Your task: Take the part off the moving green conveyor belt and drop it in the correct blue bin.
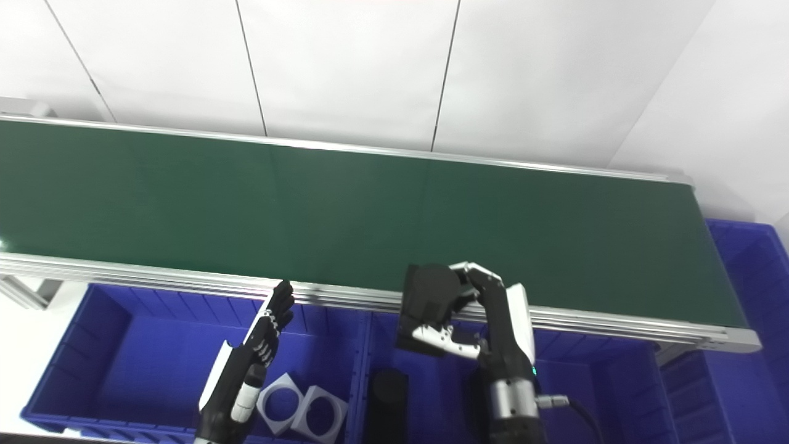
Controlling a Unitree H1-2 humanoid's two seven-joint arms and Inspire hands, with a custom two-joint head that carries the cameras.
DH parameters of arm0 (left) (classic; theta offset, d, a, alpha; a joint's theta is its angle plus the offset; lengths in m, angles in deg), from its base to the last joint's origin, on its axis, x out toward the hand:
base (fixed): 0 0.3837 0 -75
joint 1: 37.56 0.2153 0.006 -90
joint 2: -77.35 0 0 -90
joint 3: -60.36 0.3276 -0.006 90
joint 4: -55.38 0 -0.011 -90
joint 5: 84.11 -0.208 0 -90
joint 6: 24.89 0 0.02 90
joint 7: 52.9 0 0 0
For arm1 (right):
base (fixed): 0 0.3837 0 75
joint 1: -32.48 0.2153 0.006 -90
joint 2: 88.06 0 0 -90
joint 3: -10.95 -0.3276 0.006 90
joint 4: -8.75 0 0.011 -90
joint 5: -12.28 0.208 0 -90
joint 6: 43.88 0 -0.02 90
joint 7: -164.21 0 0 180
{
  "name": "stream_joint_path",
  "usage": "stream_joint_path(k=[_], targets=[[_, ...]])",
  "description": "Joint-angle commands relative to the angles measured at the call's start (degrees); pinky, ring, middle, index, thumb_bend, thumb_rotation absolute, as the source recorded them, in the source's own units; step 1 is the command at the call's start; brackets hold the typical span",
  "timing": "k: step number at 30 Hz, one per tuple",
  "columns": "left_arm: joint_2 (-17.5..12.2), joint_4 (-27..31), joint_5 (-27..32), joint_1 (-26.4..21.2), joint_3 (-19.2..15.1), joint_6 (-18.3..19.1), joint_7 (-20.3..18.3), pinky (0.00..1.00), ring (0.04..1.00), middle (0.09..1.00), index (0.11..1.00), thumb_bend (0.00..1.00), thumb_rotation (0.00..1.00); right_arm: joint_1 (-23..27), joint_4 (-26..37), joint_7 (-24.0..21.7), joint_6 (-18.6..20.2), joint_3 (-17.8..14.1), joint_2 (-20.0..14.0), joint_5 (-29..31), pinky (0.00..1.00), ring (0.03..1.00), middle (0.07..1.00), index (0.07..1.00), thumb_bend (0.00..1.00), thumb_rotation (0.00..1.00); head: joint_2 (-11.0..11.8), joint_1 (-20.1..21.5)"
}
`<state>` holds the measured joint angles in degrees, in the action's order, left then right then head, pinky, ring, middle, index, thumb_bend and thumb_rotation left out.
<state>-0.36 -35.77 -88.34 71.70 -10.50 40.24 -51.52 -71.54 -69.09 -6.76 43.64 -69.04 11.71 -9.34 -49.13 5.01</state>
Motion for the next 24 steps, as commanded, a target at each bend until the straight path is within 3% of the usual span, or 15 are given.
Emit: stream_joint_path(k=[1, 12, 24], targets=[[0.4, 1.6, -0.6, -1.2, -0.8, -1.9, -0.5, 0.97, 0.994, 1.0, 0.988, 0.77, 1.0, -0.1, 1.2, 0.0, -2.9, -0.3, -0.7, -1.4, 0.38, 0.423, 0.506, 0.502, 0.51, 0.0, -0.2, -0.1], [0.7, 3.1, -1.8, -2.9, -3.0, 1.7, -1.8, 0.98, 1.0, 1.0, 0.99, 0.81, 1.0, -1.7, 0.1, -2.4, -0.2, 0.2, -3.0, -5.8, 0.4, 0.441, 0.503, 0.487, 0.51, 0.0, -1.1, 0.4], [1.2, 4.1, -2.2, -2.7, -4.2, 3.6, -2.7, 0.97, 0.995, 1.0, 0.983, 0.8, 1.0, -1.4, 0.4, -7.5, 4.6, 1.8, -6.4, -16.7, 0.48, 0.483, 0.485, 0.476, 0.52, 0.0, -2.3, 1.0]])
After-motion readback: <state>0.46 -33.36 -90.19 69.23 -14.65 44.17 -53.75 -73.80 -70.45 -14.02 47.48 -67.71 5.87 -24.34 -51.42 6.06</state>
